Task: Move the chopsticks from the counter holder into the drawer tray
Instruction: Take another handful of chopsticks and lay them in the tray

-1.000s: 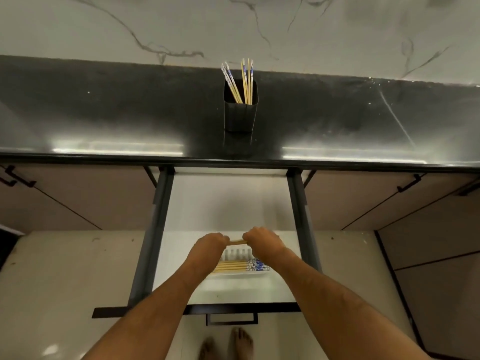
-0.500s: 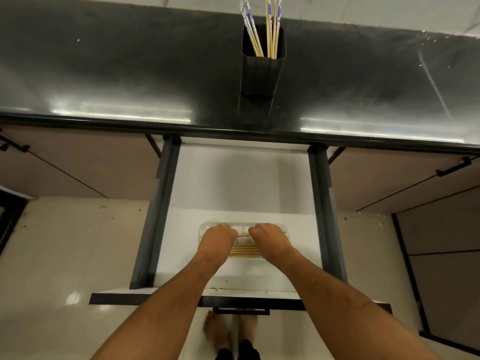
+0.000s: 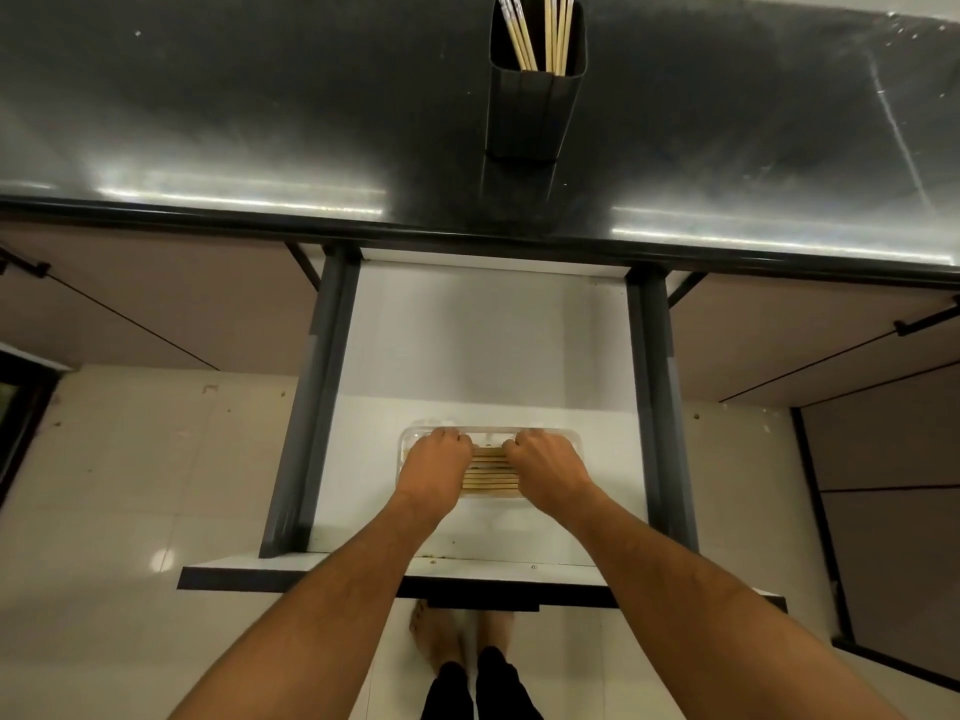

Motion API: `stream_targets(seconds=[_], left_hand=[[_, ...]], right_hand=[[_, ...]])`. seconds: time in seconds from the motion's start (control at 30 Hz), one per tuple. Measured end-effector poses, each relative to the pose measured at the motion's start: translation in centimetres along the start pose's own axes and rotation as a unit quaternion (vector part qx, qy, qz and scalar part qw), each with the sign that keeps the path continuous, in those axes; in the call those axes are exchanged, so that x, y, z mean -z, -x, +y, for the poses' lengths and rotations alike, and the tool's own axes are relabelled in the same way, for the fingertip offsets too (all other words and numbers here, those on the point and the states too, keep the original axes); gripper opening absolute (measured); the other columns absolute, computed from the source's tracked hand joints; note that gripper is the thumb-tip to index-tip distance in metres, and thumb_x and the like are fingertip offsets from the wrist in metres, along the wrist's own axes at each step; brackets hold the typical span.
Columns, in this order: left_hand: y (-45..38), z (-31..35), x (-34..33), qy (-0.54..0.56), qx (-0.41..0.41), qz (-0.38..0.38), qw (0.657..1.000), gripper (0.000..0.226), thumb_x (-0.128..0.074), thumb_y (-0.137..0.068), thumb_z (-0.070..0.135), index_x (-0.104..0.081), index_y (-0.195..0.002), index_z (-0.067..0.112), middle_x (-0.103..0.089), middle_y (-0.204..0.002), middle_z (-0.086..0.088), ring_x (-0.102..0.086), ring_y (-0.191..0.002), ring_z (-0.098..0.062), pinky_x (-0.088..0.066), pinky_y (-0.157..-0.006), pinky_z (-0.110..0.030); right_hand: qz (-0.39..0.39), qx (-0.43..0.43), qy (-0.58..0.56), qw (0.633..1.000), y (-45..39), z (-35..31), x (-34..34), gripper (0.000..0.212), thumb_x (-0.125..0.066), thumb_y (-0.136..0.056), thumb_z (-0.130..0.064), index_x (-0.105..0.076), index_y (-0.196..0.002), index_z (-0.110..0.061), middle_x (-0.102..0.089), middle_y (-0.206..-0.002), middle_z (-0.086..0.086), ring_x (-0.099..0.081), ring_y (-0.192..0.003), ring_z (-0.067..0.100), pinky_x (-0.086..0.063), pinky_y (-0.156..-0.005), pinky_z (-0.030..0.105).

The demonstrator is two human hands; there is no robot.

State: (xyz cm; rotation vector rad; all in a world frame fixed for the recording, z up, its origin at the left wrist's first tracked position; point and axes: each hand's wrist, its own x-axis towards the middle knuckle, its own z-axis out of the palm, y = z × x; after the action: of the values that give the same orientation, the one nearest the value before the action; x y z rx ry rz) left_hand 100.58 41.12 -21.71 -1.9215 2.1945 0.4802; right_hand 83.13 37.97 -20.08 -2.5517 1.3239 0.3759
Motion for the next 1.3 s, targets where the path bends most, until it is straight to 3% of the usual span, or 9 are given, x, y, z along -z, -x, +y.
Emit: stream_targets(seconds=[0.13,0.43,0.57,0.73,0.9,1.0,1.1,1.2,1.3], left_hand=[[0.6,0.0,-0.2,0.009,0.016,0.005,1.000,0.042,-0.072,-0.086,0.013,-0.059,-0.127,0.016,-0.062,-0.128,-0.006,-0.059,-0.116,-0.021,-0.052,-0.095,-0.032],[1.1,0.0,-0.3,0.068,0.033,0.028,0.997,0.035,-0.065,-0.089,0.009,-0.064,-0.123,0.018,-0.065,-0.121,-0.004,-0.062,-0.110,-0.019,-0.055,-0.092,-0.030],[1.5,0.1,-0.4,0.057,0.027,0.041,0.997,0.036,-0.065,-0.091,0.010,-0.065,-0.126,0.016,-0.062,-0.126,-0.007,-0.058,-0.116,-0.021,-0.052,-0.098,-0.031],[1.4,0.4,0.0,0.101,0.050,0.032,0.993,0.031,-0.063,-0.093,0.012,-0.067,-0.123,0.017,-0.064,-0.121,-0.005,-0.062,-0.107,-0.018,-0.057,-0.091,-0.030],[2.3,0.1,1.0,0.124,0.054,0.102,0.985,0.021,-0.066,-0.091,0.015,-0.070,-0.112,0.016,-0.070,-0.110,-0.003,-0.066,-0.098,-0.018,-0.058,-0.086,-0.030],[3.0,-0.5,1.4,0.183,0.076,0.255,0.946,0.017,-0.066,-0.092,0.012,-0.071,-0.108,0.010,-0.072,-0.101,-0.006,-0.065,-0.092,-0.019,-0.058,-0.085,-0.032],[2.8,-1.0,2.2,0.290,0.185,0.351,0.871,0.016,-0.058,-0.098,0.014,-0.067,-0.111,0.013,-0.068,-0.103,-0.001,-0.061,-0.095,-0.014,-0.052,-0.085,-0.027],[1.8,-1.8,2.3,0.417,0.352,0.299,0.783,0.025,-0.050,-0.102,0.022,-0.066,-0.116,0.008,-0.067,-0.113,-0.006,-0.063,-0.103,-0.020,-0.054,-0.088,-0.034],[1.2,-2.8,1.4,0.502,0.459,0.177,0.711,0.036,-0.044,-0.104,0.029,-0.067,-0.100,0.002,-0.068,-0.101,-0.015,-0.062,-0.089,-0.027,-0.049,-0.075,-0.038]], right_hand=[[0.000,-0.001,0.006,1.000,0.5,0.2,-0.3,0.024,-0.068,-0.087,-0.010,-0.069,-0.111,-0.008,-0.071,-0.102,0.013,-0.069,-0.090,0.031,-0.057,-0.076,0.041],[0.009,-0.002,-0.009,1.000,1.1,1.1,-0.6,0.020,-0.061,-0.088,0.001,-0.073,-0.104,-0.004,-0.070,-0.098,0.014,-0.067,-0.090,0.030,-0.058,-0.078,0.039],[0.025,-0.006,-0.021,0.999,1.6,1.3,-0.9,0.020,-0.061,-0.091,-0.002,-0.072,-0.108,-0.004,-0.069,-0.102,0.013,-0.065,-0.096,0.028,-0.055,-0.082,0.037],[0.019,-0.006,-0.040,0.999,1.1,0.9,-0.8,0.022,-0.063,-0.094,-0.006,-0.071,-0.114,-0.004,-0.067,-0.111,0.014,-0.064,-0.103,0.027,-0.056,-0.089,0.036],[0.124,-0.026,-0.109,0.986,1.8,1.2,-0.3,0.019,-0.062,-0.087,0.002,-0.073,-0.102,-0.001,-0.072,-0.097,0.015,-0.066,-0.086,0.030,-0.058,-0.081,0.040],[0.280,-0.084,-0.193,0.937,2.4,1.5,0.1,0.017,-0.062,-0.088,0.004,-0.073,-0.101,0.003,-0.074,-0.094,0.015,-0.069,-0.083,0.026,-0.060,-0.080,0.036],[0.353,-0.232,-0.307,0.853,2.7,2.0,0.9,0.014,-0.058,-0.094,-0.003,-0.072,-0.096,-0.004,-0.072,-0.089,0.007,-0.066,-0.079,0.018,-0.057,-0.076,0.029],[0.297,-0.383,-0.438,0.757,2.3,3.0,0.9,0.031,-0.049,-0.100,-0.017,-0.061,-0.071,-0.014,-0.063,-0.067,0.001,-0.061,-0.062,0.017,-0.051,-0.057,0.030],[0.228,-0.462,-0.492,0.702,2.2,3.5,0.0,0.047,-0.043,-0.104,-0.031,-0.053,-0.061,-0.017,-0.057,-0.062,0.001,-0.059,-0.061,0.016,-0.041,-0.054,0.025]])
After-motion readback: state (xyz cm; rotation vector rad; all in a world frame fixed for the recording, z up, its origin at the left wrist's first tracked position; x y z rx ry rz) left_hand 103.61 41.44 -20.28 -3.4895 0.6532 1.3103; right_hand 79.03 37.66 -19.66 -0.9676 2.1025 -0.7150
